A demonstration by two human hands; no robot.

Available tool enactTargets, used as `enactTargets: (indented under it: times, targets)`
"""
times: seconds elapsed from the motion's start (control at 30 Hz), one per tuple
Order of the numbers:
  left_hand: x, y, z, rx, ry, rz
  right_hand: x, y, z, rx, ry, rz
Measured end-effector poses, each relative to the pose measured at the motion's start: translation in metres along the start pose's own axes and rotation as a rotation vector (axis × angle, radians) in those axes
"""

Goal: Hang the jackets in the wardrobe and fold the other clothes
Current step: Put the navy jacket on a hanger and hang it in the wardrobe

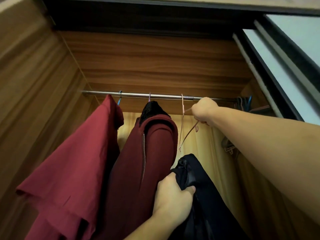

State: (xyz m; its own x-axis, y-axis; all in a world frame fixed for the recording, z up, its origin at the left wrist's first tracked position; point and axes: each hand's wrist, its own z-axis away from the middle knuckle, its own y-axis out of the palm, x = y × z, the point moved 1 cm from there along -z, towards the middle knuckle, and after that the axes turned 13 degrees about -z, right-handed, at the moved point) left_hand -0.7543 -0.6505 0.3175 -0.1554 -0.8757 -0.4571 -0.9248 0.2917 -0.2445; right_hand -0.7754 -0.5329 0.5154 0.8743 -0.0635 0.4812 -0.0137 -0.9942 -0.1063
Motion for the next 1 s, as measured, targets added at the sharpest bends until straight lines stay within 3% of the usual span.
enactTargets:
  times: [0.33,0.4,0.5,0.57,0.67,0.73,0.87,1.0]
  targets:
    - [0.019,-0.023,0.0,-0.022,-0.012,0.002,-0.037,0.001,0.027,-0.201,-0.088,-0.163]
    - [0.025,-0.029,0.0,-0.029,-0.02,-0.025,-0.054,0.003,0.041,-0.093,-0.034,-0.204]
    - [0.033,-0.038,0.004,-0.026,-0.037,-0.076,-0.07,0.006,0.055,0.191,0.238,-0.218]
    - [0.037,-0.042,0.007,-0.019,-0.034,-0.078,-0.076,0.009,0.059,0.224,0.315,-0.196]
    - [0.041,-0.047,0.012,-0.001,-0.031,-0.076,-0.088,0.019,0.082,0.201,0.276,-0.135]
    - [0.045,-0.048,0.015,0.012,-0.032,-0.076,-0.099,0.022,0.106,0.226,0.267,-0.23]
    - [0.048,-0.05,0.032,0.058,-0.013,0.005,-0.104,0.024,0.149,0.398,0.509,-0.418]
    - [0.038,-0.057,0.066,0.166,0.044,0.122,-0.081,0.02,0.184,0.405,0.587,-0.445]
